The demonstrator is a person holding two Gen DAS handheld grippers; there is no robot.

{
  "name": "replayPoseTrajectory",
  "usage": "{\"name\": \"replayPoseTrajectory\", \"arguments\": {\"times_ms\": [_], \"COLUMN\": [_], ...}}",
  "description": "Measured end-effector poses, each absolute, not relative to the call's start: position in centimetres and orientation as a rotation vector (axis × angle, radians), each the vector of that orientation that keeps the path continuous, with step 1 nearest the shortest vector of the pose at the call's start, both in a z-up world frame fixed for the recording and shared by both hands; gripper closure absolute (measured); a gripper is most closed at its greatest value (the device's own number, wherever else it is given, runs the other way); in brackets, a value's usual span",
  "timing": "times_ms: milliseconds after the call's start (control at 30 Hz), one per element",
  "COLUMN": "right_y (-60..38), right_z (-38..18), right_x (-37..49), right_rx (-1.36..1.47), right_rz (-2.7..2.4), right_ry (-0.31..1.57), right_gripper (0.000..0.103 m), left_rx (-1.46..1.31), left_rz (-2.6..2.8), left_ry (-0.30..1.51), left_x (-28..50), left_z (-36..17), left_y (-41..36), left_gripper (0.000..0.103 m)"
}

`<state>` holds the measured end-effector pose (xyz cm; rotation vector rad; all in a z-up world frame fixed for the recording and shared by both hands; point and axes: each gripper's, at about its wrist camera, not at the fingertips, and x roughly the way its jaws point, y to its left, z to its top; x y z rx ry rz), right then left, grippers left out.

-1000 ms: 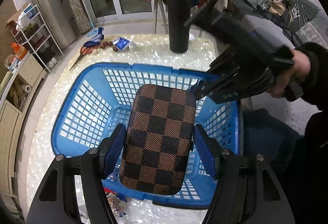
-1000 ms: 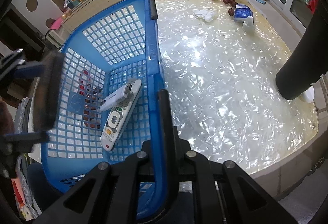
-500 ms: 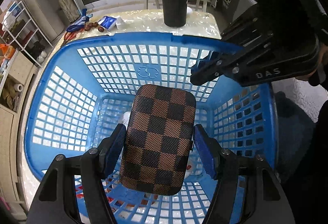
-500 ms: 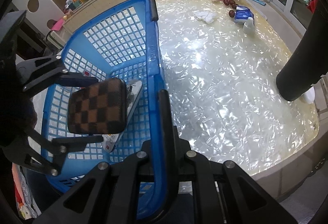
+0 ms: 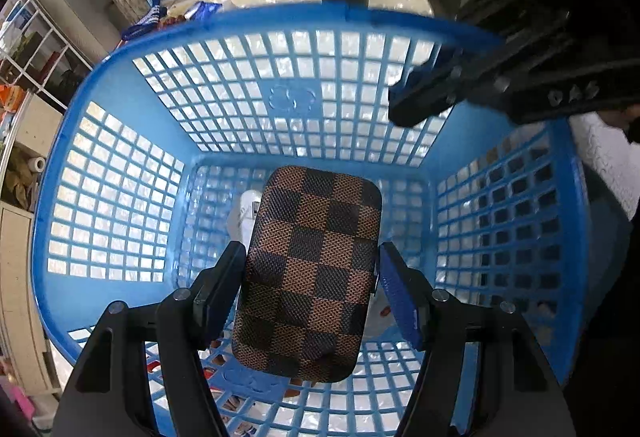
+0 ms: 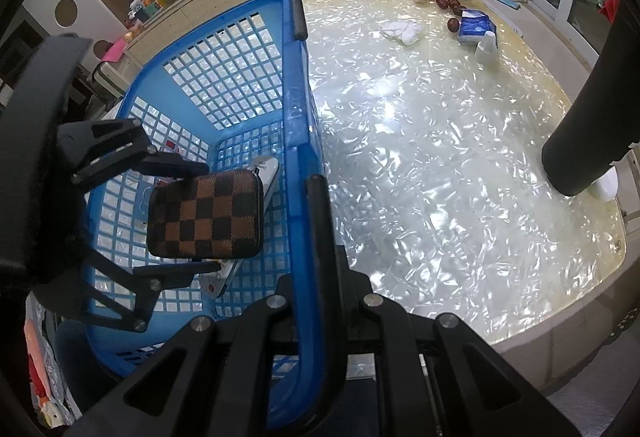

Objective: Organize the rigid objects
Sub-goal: 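Open the left gripper to drop the case into the basket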

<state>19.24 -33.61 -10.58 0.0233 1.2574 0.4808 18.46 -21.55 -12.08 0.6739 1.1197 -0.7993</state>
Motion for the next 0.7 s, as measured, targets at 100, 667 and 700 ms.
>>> {"name": "replayPoseTrajectory", "arguments": {"times_ms": [100,667,700], "right_y": [-33.6,-33.6,-33.6], "right_z": [-10.6,-10.7,-10.7], "right_x": [19.2,19.4,19.4], "right_rx": [0.022,0.036,0.036], "right_rz": [0.480,0.485,0.485], "right_ry": [1.258,1.256,1.256], "right_gripper": [0.095,0.095,0.095], "left_rx": [0.690,0.749,0.740], "left_rz": [-0.790,-0.760,-0.762], "left_ry": [1.137,1.136,1.139], "left_x": [18.4,17.4,17.2], "left_z": [-12.3,-9.7,-9.1], "left_y": [-21.9,-20.8,-20.5], "left_gripper": [0.032,0.000,0.000]}}
